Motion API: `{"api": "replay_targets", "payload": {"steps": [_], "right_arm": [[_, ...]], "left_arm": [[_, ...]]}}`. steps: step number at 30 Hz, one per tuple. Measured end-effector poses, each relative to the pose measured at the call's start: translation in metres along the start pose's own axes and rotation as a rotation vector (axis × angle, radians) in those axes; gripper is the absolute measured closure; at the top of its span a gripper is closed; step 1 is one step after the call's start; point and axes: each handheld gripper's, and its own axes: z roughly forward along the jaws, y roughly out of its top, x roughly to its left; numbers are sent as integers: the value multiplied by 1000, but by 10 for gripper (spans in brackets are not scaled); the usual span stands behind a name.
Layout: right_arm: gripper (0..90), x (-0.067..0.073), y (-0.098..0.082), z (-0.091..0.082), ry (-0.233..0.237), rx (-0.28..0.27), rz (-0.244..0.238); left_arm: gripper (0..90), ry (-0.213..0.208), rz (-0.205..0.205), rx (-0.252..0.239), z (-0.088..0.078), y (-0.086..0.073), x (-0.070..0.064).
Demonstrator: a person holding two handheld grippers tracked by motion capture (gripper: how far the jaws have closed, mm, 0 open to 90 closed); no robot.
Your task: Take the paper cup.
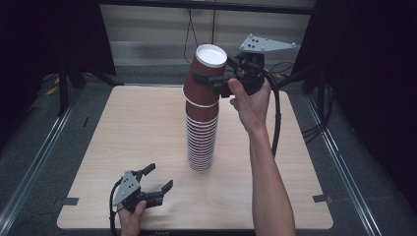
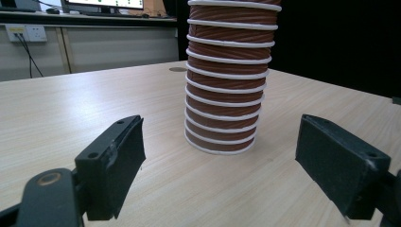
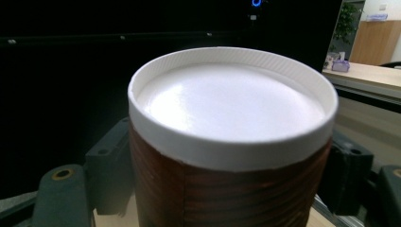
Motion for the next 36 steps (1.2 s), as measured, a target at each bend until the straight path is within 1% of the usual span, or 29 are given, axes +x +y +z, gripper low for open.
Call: {"api": "replay_targets", "payload": {"steps": [5,23,25,36], "right_arm": [[210,1,2,-3,2,-46,-1],[212,3,6,-9,17,-148,15],[212,3,6,-10,20,-142,8],[212,3,12,-14,23,-183,14]], "left_arm": [[161,0,-1,0,0,0,0],[161,0,-1,-2,0,0,0],[160,-1,0,-1,0,0,0],[161,-1,-4,-1,0,0,0]]}}
